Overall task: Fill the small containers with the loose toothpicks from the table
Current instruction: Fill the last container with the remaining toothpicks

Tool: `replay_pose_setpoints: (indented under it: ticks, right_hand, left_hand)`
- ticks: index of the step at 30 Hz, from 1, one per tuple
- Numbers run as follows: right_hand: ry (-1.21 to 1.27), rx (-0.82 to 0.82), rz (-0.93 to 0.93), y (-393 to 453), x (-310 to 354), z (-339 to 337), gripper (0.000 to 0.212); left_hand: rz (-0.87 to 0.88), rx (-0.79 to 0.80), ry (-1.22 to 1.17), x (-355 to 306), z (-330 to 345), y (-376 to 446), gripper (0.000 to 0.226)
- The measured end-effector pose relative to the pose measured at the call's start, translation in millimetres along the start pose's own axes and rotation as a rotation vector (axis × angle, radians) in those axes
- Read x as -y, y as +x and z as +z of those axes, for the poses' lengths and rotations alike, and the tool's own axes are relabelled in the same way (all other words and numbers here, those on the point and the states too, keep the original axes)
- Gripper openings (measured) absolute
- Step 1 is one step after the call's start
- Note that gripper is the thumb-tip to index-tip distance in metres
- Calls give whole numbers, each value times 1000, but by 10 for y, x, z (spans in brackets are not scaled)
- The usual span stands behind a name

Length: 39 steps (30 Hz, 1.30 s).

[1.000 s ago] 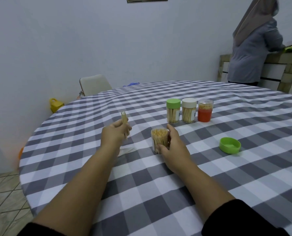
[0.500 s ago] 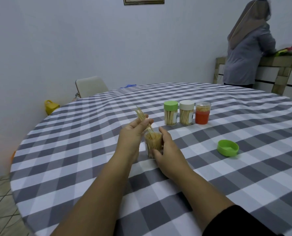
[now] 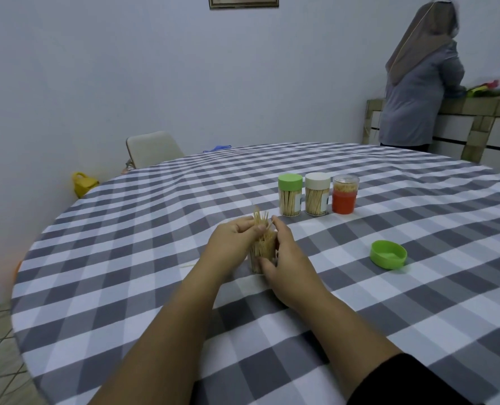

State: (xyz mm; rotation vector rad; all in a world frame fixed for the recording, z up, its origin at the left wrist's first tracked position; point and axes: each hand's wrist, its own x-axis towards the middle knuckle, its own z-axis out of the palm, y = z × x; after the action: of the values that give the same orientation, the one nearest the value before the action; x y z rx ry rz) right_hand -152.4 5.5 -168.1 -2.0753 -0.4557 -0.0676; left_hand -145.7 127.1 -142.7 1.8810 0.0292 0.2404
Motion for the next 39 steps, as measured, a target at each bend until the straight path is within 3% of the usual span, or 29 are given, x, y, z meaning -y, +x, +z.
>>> replay_pose_setpoints:
  ticks: [6,14,17,21,24,29,35,39]
  right_hand:
    - [6,-15,-31,13,21,3,84]
    - [47,-84,-145,6,39,-37,64]
    - [-20,-114,-209,16,40,-40,60]
    - [-168,-166,-261,33,25,-36,53]
    - [-246,-183,-293,31,13,-24,47]
    - [-301,-170,-291,29,32,-20,49]
    - [-320,-147,-265,29,34,0,48]
    - [-300,-151,-258,28,34,10,43]
  left_hand:
    - [-61,82,53,-13,2,-49,27]
    - [11,148,157,-65,19,-116,31]
    - [-1,202,105,-90,39,-150,22]
    - [-83,205,70,-84,-54,-113,42]
    - [-127,119,254,-21,-245,-67,46]
    - [-285,81,774,47,-613,-72,36]
    - [-407,133,898,90,-799,-95,32]
    - [-420,50,920,150,-740,-20,24]
